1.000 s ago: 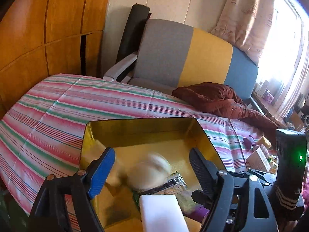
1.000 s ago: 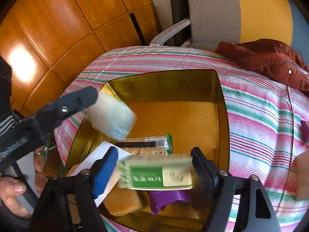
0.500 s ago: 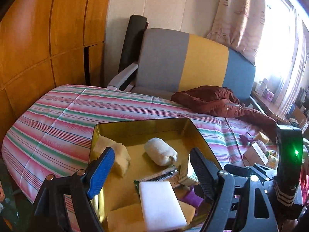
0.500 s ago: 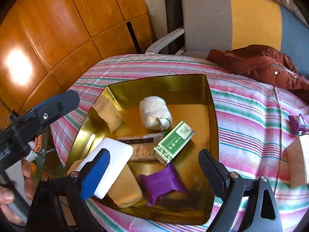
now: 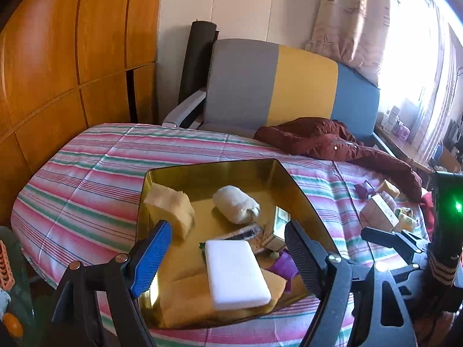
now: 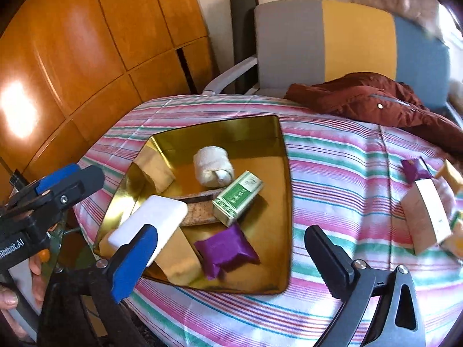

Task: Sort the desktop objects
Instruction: 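Carry the green oil box and white sock into the gold tray and release both, then move both open tools back to the remaining items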

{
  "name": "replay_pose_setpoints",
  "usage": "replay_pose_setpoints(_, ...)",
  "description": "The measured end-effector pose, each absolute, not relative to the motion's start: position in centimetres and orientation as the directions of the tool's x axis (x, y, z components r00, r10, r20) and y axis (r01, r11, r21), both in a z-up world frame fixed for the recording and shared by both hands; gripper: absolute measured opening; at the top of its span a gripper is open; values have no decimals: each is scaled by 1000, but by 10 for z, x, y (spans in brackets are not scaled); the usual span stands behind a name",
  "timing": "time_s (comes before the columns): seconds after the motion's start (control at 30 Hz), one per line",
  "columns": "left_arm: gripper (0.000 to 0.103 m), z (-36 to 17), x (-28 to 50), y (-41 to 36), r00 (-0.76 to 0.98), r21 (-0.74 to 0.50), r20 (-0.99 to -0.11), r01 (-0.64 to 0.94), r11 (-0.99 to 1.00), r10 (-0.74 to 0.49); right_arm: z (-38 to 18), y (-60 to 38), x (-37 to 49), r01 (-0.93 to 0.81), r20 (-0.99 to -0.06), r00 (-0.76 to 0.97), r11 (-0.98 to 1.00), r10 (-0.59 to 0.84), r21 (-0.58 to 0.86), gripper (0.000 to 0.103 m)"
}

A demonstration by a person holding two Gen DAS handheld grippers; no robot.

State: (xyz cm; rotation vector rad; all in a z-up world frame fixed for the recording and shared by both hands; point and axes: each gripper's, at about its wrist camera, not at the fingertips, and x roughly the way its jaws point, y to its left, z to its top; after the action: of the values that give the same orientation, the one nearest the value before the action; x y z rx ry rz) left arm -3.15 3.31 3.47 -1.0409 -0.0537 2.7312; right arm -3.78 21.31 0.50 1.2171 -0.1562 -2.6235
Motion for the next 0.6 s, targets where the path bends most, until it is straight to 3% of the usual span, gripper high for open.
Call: replay_pose_setpoints(0.6,82,30,-12,74,-687,-74,-672,-310,-948,277,-4,296,-8,-24,-756,-642,-983,-126,183,103)
